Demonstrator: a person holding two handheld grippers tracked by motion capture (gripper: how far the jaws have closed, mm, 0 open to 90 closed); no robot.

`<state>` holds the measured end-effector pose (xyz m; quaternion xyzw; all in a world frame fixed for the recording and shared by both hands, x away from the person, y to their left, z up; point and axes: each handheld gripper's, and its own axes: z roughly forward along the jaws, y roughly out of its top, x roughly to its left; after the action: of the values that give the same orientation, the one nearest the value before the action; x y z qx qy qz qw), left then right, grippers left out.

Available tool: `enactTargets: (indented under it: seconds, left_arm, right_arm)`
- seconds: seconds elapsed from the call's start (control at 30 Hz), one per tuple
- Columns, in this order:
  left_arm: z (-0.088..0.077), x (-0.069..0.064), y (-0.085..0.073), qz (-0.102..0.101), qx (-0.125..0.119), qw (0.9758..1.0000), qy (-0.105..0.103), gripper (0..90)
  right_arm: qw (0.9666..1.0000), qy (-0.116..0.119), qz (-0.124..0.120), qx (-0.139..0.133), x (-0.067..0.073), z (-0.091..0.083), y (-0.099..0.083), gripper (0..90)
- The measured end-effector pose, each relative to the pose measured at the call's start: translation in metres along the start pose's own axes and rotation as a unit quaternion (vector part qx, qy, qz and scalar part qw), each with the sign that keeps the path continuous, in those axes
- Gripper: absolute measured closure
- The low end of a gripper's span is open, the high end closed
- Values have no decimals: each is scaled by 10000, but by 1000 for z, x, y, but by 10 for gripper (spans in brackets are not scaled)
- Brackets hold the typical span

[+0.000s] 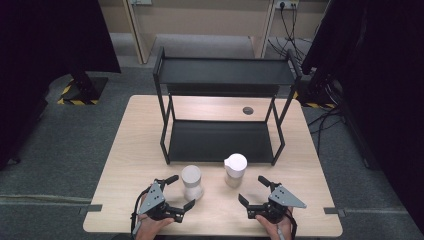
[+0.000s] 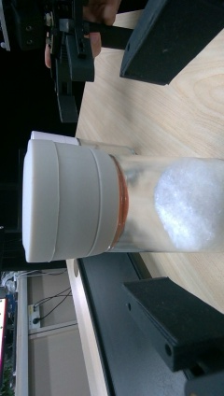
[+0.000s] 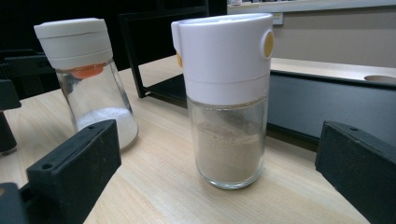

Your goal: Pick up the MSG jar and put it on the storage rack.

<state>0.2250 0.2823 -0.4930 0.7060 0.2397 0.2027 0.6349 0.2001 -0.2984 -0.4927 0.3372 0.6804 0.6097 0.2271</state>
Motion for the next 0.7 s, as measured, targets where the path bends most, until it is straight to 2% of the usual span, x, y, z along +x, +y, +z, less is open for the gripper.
enactTargets:
  seconds: [0.7]
  left_arm:
    - [0, -1, -1, -36, -28, 10000, 32, 0]
  right_arm:
    - [10000, 9, 22, -27, -2, -1, -1, 5]
